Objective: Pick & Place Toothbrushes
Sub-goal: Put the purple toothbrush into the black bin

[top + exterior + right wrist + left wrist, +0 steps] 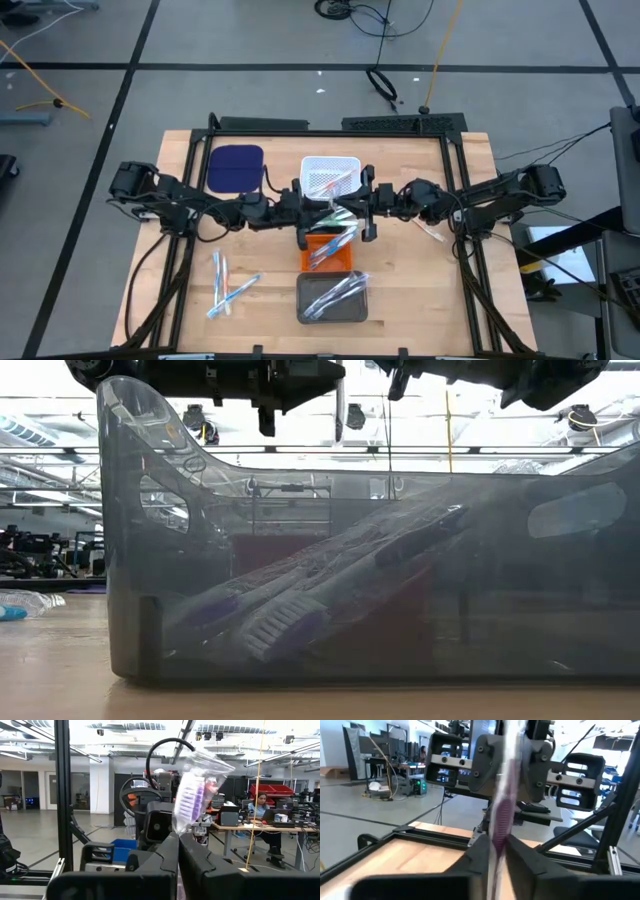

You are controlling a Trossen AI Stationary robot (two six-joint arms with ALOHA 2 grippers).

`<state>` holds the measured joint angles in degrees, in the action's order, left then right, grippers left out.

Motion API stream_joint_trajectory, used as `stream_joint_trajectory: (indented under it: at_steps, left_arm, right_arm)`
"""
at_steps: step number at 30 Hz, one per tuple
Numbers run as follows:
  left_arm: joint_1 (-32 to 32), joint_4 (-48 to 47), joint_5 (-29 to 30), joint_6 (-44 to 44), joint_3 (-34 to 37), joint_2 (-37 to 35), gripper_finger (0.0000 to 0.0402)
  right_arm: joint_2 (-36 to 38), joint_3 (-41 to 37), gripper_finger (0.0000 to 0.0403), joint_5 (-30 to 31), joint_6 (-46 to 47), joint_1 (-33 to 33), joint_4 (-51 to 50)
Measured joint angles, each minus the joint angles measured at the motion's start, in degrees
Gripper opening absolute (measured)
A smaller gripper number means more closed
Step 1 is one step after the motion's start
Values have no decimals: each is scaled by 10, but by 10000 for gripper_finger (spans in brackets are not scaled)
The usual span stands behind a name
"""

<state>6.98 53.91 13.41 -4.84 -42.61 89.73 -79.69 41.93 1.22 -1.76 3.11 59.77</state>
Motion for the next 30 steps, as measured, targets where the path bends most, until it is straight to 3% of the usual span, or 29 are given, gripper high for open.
stream_joint_trajectory:
  at_steps: [3, 19, 23, 30]
  left_arm:
    - [0, 0, -3, 5, 0, 0, 11]
    - [7, -8, 2, 8, 0, 0, 1]
    - [16, -22, 24, 22, 0, -2, 0]
    - [35, -121, 37, 17, 0, -47, 0]
  right_arm:
    - [0, 0, 0, 0, 0, 0, 0]
    - [10, 0, 4, 0, -6, 0, -34]
    - [29, 0, 28, 0, -9, 0, -86]
    - [80, 0, 108, 0, -10, 0, -220]
